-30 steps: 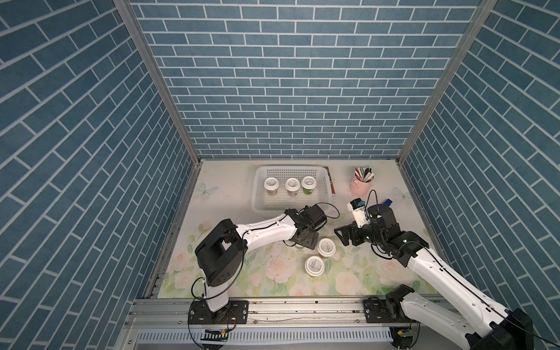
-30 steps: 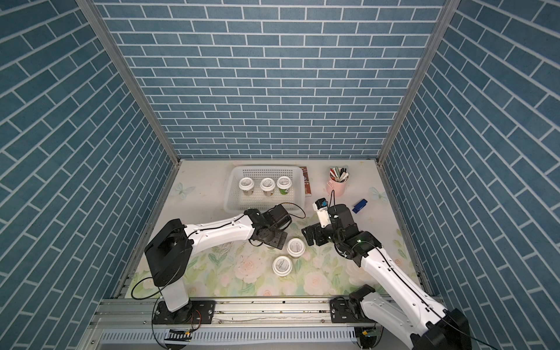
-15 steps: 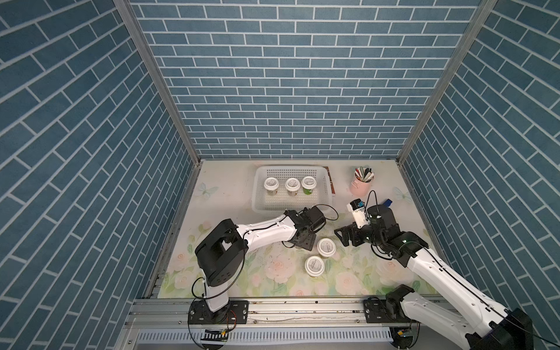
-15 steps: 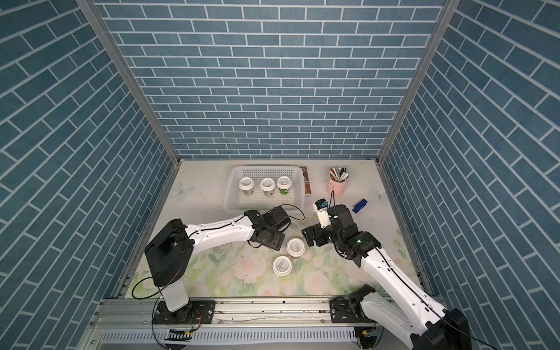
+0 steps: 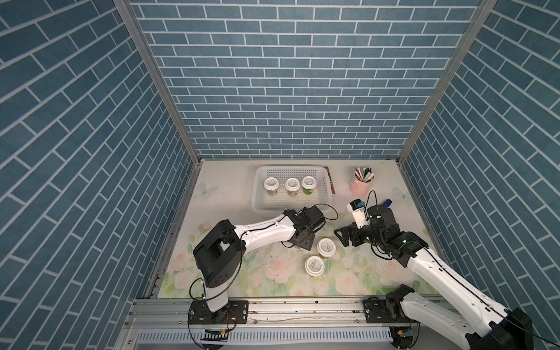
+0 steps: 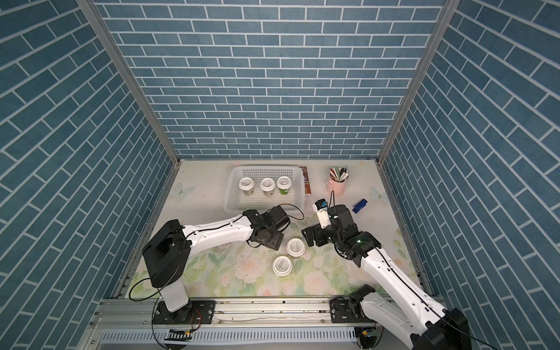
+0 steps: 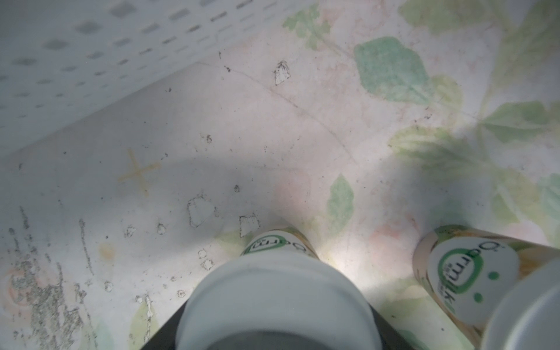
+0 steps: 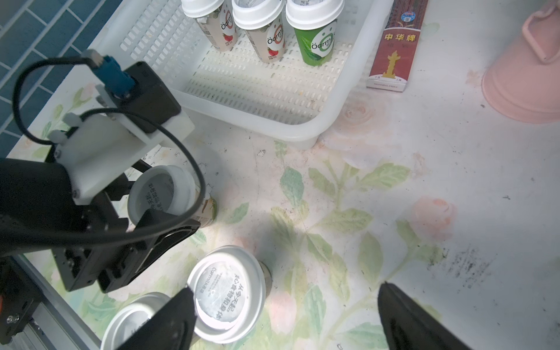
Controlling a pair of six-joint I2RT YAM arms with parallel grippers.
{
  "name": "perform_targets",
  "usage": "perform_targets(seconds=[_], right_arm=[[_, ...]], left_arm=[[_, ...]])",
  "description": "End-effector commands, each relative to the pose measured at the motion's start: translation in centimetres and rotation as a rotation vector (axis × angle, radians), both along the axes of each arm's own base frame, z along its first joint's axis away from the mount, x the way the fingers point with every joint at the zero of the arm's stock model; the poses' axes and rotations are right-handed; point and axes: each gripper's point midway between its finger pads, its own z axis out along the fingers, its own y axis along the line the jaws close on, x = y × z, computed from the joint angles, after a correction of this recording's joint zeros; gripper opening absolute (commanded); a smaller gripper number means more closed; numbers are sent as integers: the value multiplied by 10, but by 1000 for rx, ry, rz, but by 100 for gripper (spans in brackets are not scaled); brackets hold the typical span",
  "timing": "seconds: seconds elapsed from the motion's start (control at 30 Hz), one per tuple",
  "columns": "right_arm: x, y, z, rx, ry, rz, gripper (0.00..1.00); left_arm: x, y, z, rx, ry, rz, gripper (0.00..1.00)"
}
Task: Put the yogurt in the basket
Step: Pick up the yogurt from the center of the board.
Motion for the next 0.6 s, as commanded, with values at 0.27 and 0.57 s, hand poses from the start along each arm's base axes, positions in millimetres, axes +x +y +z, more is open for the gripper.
perform_targets(seconds=[0.27, 0.57], right_arm=[[2, 2, 1, 8, -9, 7, 97], [4, 4, -1, 4, -4, 18, 97]], left_arm=[[5, 6, 69, -46, -78, 9, 78], [14, 12, 112, -18, -125, -15, 78]])
